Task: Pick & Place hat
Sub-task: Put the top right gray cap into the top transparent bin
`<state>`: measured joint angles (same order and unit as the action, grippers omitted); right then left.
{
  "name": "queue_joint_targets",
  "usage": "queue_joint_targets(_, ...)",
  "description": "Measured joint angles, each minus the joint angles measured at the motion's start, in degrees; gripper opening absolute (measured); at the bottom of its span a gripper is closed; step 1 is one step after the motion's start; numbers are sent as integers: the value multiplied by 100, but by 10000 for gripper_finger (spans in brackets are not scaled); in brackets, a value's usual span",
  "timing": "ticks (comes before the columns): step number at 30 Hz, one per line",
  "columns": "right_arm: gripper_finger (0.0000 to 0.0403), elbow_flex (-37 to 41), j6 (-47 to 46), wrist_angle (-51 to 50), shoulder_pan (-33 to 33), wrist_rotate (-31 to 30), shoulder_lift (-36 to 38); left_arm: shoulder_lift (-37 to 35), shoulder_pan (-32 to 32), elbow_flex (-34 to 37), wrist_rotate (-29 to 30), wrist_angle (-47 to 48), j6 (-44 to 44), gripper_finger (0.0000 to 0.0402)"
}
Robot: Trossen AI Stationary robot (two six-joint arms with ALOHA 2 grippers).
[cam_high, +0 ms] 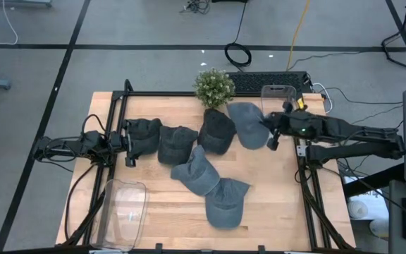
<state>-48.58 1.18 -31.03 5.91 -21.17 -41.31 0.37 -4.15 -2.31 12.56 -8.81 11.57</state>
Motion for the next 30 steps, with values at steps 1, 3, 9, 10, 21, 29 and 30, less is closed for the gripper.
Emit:
queue_joint_targets(1,0,-2,70,140,0,-13,71,1,0,0,0,0,-2,294)
queue_joint_targets(3,0,-2,189,292,-2,-248,193,2,0,0,-1,2,0,294)
queue_joint_targets(9,0,-2,455,171,-2,-2244,429,2,0,0,0,2,-2,294)
queue_joint_targets(10,0,-2,481,125,-1,-2576,443,1,0,0,0,2,0,294)
queue_joint_targets(21,0,48,401,-808,15,-4369,436,2,-1,0,0,2,-1,294)
queue_joint_targets(29,0,678,271,-1043,412,-4518,425,2,0,0,0,2,0,294)
queue_joint_targets(30,0,777,268,-1047,496,-4509,422,2,0,0,0,2,-2,294)
